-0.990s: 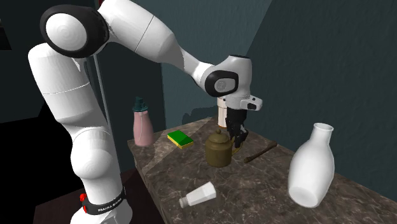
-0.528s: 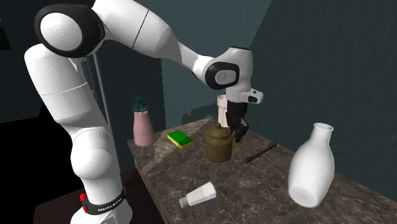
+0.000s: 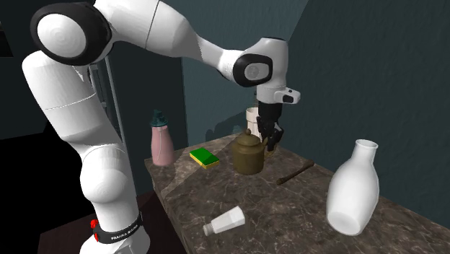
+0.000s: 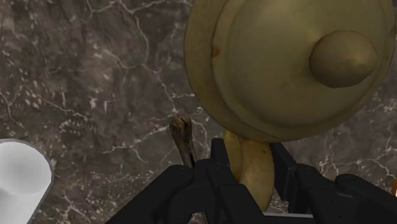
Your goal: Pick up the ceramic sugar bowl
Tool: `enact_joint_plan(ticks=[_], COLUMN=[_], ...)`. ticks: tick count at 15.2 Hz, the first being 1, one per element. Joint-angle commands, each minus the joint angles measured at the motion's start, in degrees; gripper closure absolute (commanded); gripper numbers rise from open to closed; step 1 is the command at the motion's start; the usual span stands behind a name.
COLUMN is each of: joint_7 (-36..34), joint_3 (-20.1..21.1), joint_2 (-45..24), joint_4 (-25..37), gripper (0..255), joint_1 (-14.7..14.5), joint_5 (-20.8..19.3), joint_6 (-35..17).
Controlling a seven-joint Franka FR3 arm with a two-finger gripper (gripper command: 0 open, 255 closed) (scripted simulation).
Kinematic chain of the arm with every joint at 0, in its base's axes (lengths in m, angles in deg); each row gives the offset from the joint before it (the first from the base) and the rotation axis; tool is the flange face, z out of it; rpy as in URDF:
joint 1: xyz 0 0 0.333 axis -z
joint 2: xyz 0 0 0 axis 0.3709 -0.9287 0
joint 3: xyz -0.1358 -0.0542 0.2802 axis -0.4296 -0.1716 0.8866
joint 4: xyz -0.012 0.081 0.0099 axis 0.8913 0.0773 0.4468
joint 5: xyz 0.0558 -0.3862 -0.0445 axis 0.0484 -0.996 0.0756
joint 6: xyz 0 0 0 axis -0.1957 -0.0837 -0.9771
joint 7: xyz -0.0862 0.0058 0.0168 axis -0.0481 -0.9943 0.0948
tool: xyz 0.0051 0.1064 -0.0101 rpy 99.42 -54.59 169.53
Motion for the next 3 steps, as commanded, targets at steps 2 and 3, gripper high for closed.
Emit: enact_joint_plan(ticks=[2, 3], joint_7=[-0.09, -0.09], joint_3=[0.05, 0.05], joint_2=[0.44, 0.43], joint_4=[1.4, 1.4], gripper=[255, 255], joint_1=[0.0, 0.0], joint_5=[-0.07, -0.07], joint_6=[1.78, 1.78])
